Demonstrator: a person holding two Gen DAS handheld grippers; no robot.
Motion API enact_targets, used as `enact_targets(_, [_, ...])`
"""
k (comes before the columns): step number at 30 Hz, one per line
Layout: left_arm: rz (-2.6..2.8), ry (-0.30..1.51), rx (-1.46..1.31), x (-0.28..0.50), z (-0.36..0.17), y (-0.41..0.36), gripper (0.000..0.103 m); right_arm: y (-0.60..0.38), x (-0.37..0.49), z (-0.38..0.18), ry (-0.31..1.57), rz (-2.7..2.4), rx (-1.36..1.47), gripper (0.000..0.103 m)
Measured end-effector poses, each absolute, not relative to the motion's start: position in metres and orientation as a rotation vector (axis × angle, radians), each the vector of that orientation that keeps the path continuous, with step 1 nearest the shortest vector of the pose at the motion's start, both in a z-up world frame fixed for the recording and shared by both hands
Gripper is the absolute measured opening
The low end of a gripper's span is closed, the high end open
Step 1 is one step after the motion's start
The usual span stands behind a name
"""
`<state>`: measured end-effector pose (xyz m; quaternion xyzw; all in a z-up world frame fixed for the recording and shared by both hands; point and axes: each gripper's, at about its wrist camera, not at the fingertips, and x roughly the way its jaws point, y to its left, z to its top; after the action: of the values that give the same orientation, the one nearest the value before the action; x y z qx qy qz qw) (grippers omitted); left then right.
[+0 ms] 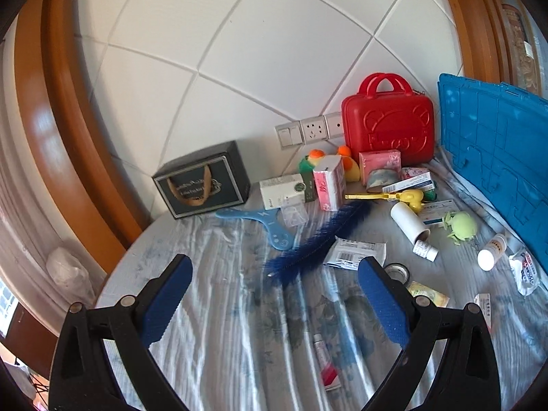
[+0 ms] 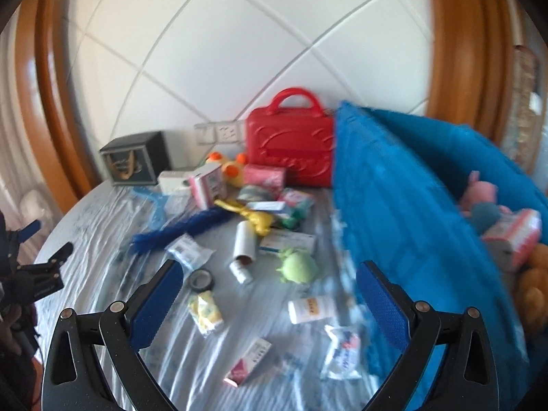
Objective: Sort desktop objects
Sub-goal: 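Move both open tools back over the cluttered table, then grasp the white sealed packet with the left tool while the right grasps the white roll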
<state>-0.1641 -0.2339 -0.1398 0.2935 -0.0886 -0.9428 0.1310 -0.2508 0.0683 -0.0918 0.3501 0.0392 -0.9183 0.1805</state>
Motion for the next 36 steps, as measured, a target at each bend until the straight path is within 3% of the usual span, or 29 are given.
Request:
enact_targets(7, [-2.766,-0.183,0.978,-0.230,-0.186,-0.225,0.099,0.024,-0.329,-0.152,0.158,-2.460,1.104,0.103])
enact_targets(12, [-2.731,0.033,1.132,-0.274,-0.229,-0.219,0.099,0.004,-0.384,-0.183,0.164,-2.384,1.142,0.103])
enact_targets(19, [-2.617,0.126,1.260,-0.335,-0.279,-0.201,0.099,-0.017,-0.452,-0.225,0.184,-2.302,1.231,0.103])
enact_targets(29, [-2.309,0.452,1.369,-0.395,-0.337,-0.208,0.099,-0.018,-0.493,-0.274,0.103,-2.205,1.321,0.103])
enact_targets(33, [-2.256,0.505,1.349,-0.401,-0.351,-0.209,0.099,-0.018,-0.496,-0.286,0.095,-2.166,1.352,0.103])
enact_targets(36, [-2.232,0.437,1.336,-0.408,-0.354,-0.212,0.099,-0.023,-0.500,-0.297,0.049,-2.116,1.391,0.102])
